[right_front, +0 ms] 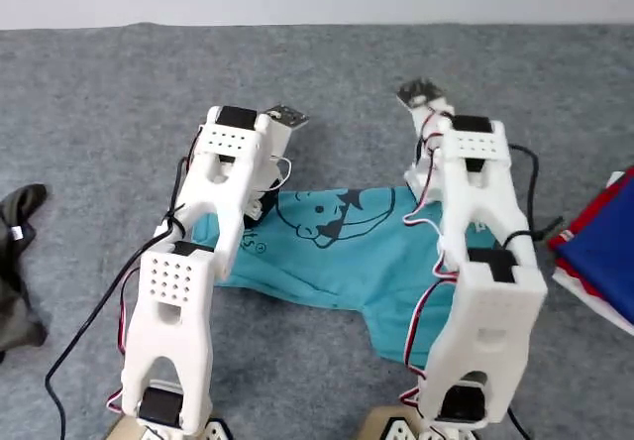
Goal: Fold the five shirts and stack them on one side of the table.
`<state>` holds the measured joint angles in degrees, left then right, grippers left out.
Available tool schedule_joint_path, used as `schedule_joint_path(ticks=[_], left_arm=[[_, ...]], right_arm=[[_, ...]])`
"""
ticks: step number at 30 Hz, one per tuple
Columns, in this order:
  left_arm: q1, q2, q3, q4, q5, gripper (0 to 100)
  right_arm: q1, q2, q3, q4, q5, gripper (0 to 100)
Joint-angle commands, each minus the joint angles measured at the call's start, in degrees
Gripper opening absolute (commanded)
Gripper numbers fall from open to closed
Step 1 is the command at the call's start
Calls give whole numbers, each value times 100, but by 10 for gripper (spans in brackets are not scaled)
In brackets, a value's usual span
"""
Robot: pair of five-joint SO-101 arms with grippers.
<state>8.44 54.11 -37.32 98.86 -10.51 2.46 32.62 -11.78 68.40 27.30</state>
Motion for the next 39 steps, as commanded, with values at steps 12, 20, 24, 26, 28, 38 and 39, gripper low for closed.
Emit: schedule_joint_path(ticks=[12,20,24,26,28,38,39], left_arm=[[53,229,-602,158,35,6],[149,-492,-1103,167,264,6],[246,-976,-1103,167,264,28],[273,-1169,-1103,167,264,47],[264,-1301,-1103,167,264,62],[-114,-2391,136,176,97,36],[-114,-2593,576,176,-70,14]], right_arm=[[796,-1112,-519,875,-44,10],[567,-2132,-519,1376,-44,10],[462,-2457,-519,1842,-53,10],[391,-2571,-519,2070,-53,10],[382,-2642,-519,2185,-53,10],[611,-2703,-527,2756,-44,10],[690,-2712,-536,2853,-44,10]])
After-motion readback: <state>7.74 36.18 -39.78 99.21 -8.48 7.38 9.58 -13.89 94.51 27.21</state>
